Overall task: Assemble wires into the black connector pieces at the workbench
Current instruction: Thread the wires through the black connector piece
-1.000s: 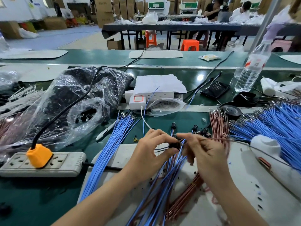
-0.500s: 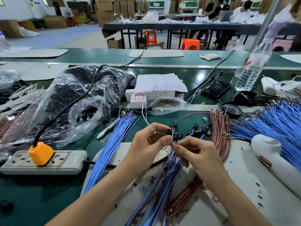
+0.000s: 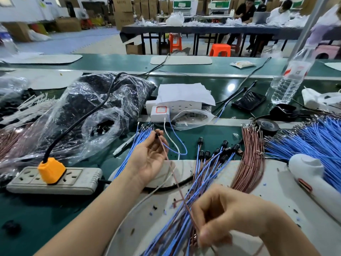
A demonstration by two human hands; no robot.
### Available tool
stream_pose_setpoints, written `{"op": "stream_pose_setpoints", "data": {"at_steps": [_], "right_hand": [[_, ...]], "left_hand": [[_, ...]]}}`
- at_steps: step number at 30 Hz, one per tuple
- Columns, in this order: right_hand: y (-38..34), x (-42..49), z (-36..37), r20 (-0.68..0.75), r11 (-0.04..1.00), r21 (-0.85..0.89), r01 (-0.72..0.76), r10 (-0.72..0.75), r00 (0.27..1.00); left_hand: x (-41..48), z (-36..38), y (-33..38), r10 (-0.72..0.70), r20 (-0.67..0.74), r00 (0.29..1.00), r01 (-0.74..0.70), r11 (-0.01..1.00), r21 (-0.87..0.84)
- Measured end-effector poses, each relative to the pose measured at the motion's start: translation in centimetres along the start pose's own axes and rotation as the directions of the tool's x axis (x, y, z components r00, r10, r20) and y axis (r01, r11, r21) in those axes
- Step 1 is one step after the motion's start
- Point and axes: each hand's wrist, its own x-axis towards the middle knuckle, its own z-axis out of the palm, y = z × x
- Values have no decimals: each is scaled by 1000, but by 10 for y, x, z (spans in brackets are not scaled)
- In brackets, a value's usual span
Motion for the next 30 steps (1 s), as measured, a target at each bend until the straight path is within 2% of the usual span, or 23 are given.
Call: {"op": "stream_pose_setpoints", "data": {"at_steps": [2, 4, 6, 8, 9, 11, 13, 14, 16, 21, 26, 30], "right_hand": [[-2, -2, 0, 102, 999, 2, -39, 38, 994], [-3, -2, 0, 92, 1000, 6, -28, 27, 995], [0, 1, 1, -29, 999, 50, 10, -9, 1000], [3, 7, 1, -243, 993, 103, 58, -32, 970], [4, 11, 1, -372, 991, 97, 90, -47, 927], [8, 18, 1, -619, 985, 12, 175, -130, 775], [11, 22, 0, -749, 964, -119, 239, -245, 616], [12, 23, -1, -770, 953, -179, 244, -290, 569], [16, 23, -3, -774, 941, -261, 215, -337, 536], [22, 25, -3, -745, 916, -387, 104, -378, 550], [22, 26, -2, -782, 887, -459, 40, -425, 456], [21, 25, -2, -769, 874, -487, 6, -431, 472]], "left_hand": [[4, -2, 7, 19, -34, 999, -21, 998, -52], [6, -3, 9, 59, -26, 998, -59, 998, -26], [4, -1, 5, 99, 34, 995, -101, 992, 77], [-2, 1, -3, 74, 157, 985, -106, 973, 204], [-6, 1, -8, 27, 220, 975, -89, 956, 279], [-12, -1, -18, -91, 301, 949, -58, 890, 452], [-17, -4, -25, -162, 357, 920, -82, 810, 580], [-19, -5, -27, -172, 378, 909, -105, 785, 610], [-20, -6, -28, -167, 406, 898, -148, 756, 638], [-20, -5, -25, -112, 408, 906, -194, 747, 636], [-19, -5, -26, -95, 436, 895, -241, 720, 651], [-20, -6, -27, -114, 466, 878, -258, 706, 659]]}}
